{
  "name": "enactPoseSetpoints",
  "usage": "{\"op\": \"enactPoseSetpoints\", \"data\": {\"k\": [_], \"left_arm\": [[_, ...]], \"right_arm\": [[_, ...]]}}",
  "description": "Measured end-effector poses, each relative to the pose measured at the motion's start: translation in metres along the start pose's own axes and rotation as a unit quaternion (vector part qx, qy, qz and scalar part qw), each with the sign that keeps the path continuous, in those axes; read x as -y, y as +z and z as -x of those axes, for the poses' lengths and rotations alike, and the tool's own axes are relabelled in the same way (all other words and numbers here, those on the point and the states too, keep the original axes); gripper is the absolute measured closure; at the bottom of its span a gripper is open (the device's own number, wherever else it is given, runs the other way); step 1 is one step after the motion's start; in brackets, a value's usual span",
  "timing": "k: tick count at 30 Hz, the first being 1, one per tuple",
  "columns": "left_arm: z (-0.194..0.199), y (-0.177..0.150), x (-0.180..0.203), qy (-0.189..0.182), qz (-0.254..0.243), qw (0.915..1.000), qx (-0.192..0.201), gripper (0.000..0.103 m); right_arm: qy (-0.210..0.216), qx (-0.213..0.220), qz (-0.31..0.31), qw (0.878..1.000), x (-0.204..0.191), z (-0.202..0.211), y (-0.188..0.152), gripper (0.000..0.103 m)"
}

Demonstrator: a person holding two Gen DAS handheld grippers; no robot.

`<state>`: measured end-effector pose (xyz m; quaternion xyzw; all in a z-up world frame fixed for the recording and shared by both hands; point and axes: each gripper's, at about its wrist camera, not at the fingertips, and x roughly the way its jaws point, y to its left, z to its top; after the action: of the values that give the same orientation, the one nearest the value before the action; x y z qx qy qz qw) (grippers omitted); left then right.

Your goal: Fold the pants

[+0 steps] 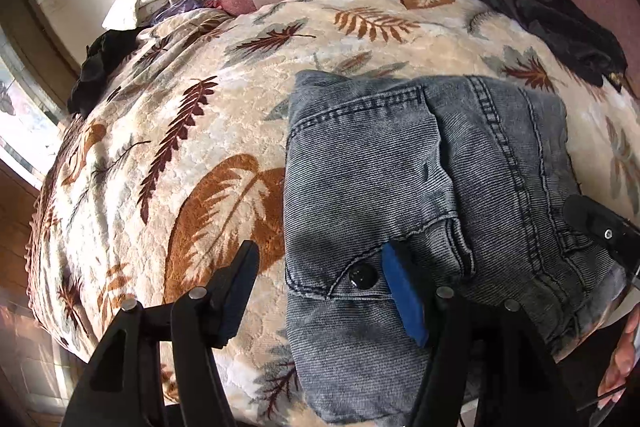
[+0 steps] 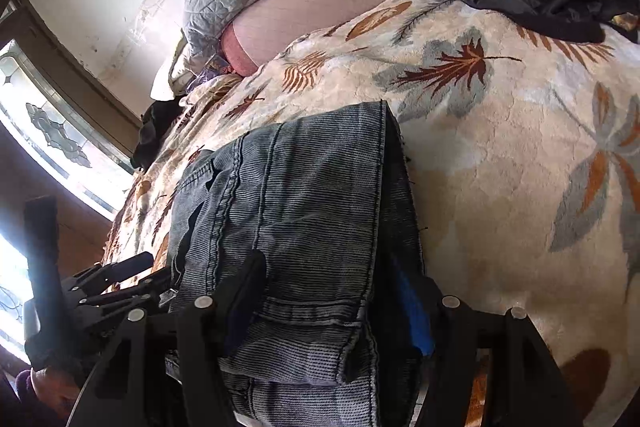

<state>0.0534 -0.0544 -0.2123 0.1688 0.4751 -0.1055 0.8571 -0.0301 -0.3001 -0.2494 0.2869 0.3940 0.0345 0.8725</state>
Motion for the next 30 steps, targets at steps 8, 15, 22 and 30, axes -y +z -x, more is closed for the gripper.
{"op": "enactPoseSetpoints", "data": {"k": [8, 15, 22, 30], "left_arm": [[0.082, -0.01, -0.027, 0.042, 0.041, 0.9917, 0.115, 0.021], [0.132, -0.014, -0.04, 0.08, 0.063, 0.9804, 0.169, 0.019], [0.161, -0.018, -0.04, 0.078, 0.077, 0.9746, 0.196, 0.018], [0.159, -0.017, -0.037, 0.072, 0.08, 0.9756, 0.191, 0.017]], "right_arm": [[0.001, 0.106, 0.029, 0.994, -0.022, 0.063, -0.003, 0.036], [0.001, 0.167, 0.08, 0.983, -0.048, 0.109, -0.006, 0.036], [-0.01, 0.201, 0.121, 0.972, -0.059, 0.141, -0.017, 0.035], [-0.022, 0.191, 0.155, 0.969, -0.063, 0.126, -0.024, 0.033]]}}
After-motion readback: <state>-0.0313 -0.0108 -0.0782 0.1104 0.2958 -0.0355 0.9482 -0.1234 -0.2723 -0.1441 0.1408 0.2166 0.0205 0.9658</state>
